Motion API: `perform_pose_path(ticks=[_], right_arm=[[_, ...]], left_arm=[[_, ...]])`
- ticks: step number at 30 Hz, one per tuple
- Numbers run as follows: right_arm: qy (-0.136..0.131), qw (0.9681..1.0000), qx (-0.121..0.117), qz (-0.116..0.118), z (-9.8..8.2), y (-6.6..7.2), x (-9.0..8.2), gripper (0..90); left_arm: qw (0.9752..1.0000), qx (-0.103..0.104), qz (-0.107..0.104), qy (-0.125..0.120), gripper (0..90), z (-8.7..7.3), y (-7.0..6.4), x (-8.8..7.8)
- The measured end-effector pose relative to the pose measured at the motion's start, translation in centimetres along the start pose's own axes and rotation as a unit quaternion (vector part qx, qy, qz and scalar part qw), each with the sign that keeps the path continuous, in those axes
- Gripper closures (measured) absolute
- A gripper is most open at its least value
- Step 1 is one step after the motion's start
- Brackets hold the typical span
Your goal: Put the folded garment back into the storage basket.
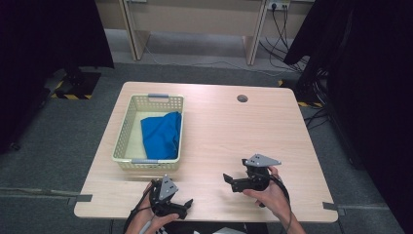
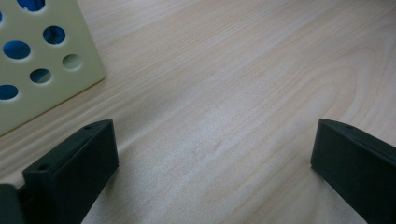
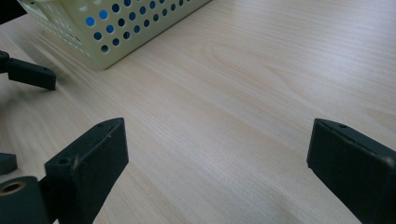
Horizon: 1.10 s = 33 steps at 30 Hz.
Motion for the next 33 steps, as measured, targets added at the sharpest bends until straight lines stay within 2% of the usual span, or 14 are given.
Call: perform_pose_path(ticks=[15, 18, 33], right_arm=[[0.003, 0.9999, 0.000, -0.015, -1.4, -0.4, -1.5, 5.2], [0.007, 0.9997, 0.006, -0.021, -1.6, -0.4, -1.8, 4.4], [0.009, 0.9995, -0.002, -0.029, -2.8, -0.2, -3.2, 3.8]], left_arm=[[1.0000, 0.000, -0.001, -0.001, 0.0, 0.0, 0.0, 0.0], [1.0000, 0.000, -0.001, -0.001, 0.0, 0.0, 0.0, 0.0], [1.0000, -0.001, 0.000, -0.002, 0.0, 0.0, 0.0, 0.0]])
Point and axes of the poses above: each handheld gripper's, and its own axes: x roughly forward along the jaws, z roughly out of its top, y roughly to its left, the point moved 5 cm from there along x, roughly forward along the jaws, and after that the axes turned 13 degrees about -y, right-handed, at the moved point
